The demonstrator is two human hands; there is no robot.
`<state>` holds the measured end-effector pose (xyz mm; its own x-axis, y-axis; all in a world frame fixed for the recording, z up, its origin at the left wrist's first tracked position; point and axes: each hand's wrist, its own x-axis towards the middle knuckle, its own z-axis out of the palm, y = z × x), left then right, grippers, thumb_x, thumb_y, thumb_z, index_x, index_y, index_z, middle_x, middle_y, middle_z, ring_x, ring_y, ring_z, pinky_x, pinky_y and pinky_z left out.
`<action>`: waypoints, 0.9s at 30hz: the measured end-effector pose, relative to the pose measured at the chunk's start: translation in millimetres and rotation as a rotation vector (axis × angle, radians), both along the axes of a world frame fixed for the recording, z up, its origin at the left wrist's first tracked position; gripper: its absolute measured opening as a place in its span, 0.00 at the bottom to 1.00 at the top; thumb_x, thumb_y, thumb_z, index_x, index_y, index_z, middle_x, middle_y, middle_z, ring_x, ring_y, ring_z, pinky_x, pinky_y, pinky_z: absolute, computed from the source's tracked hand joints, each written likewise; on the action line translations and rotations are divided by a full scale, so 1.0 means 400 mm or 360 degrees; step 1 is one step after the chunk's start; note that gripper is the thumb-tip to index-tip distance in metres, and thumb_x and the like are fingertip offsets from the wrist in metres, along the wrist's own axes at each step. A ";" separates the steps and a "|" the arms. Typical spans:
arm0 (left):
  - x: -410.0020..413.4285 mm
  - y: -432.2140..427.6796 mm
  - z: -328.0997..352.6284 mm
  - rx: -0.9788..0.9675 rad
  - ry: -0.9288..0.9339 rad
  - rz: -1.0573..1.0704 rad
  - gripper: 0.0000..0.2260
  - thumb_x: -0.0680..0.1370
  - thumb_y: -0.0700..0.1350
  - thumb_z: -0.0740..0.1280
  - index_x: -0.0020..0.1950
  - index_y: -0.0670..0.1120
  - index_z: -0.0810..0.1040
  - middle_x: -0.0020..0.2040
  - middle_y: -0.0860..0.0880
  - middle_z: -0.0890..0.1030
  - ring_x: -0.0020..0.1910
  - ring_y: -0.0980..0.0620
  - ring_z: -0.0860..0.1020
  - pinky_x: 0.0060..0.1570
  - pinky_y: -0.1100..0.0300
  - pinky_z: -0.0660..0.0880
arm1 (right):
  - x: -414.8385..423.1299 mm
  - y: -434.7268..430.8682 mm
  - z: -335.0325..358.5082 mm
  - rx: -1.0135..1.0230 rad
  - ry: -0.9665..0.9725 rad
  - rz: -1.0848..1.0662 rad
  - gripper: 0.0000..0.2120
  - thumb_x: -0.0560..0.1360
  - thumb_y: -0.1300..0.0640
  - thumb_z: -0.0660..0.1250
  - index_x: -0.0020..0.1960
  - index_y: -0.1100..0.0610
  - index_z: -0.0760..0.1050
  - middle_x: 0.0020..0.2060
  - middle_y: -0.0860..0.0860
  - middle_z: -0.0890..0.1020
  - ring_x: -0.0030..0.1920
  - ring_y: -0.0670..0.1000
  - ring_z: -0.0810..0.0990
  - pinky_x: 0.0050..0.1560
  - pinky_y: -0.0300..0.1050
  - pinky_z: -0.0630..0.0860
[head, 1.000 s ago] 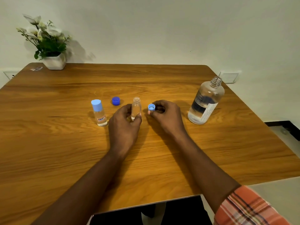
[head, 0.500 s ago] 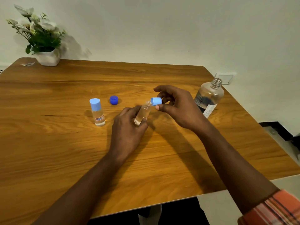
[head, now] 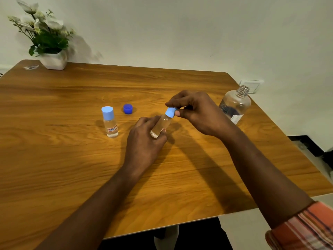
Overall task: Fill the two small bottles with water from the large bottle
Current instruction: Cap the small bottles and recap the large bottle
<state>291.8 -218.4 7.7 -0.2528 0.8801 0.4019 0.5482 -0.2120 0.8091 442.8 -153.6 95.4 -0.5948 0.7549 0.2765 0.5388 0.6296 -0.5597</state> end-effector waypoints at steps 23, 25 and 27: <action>0.002 -0.003 0.004 0.0011 0.0022 -0.0059 0.17 0.72 0.43 0.71 0.61 0.50 0.79 0.49 0.52 0.79 0.46 0.57 0.77 0.47 0.61 0.73 | 0.014 0.014 0.003 -0.0181 0.0062 -0.0141 0.10 0.75 0.60 0.70 0.56 0.57 0.82 0.49 0.48 0.84 0.49 0.43 0.82 0.52 0.40 0.80; 0.003 -0.003 0.004 0.0012 0.0036 -0.0063 0.18 0.72 0.43 0.71 0.61 0.50 0.79 0.49 0.52 0.79 0.46 0.57 0.77 0.46 0.60 0.73 | 0.008 0.012 -0.002 -0.0134 0.0032 -0.0194 0.09 0.75 0.54 0.70 0.53 0.56 0.83 0.44 0.49 0.85 0.44 0.44 0.82 0.46 0.44 0.79; 0.003 -0.004 0.005 0.0015 0.0045 -0.0065 0.17 0.72 0.44 0.70 0.61 0.51 0.79 0.48 0.52 0.79 0.45 0.57 0.77 0.46 0.60 0.73 | 0.004 0.009 -0.005 -0.0104 0.0039 -0.0236 0.11 0.75 0.49 0.69 0.51 0.54 0.84 0.41 0.50 0.85 0.40 0.48 0.81 0.41 0.46 0.77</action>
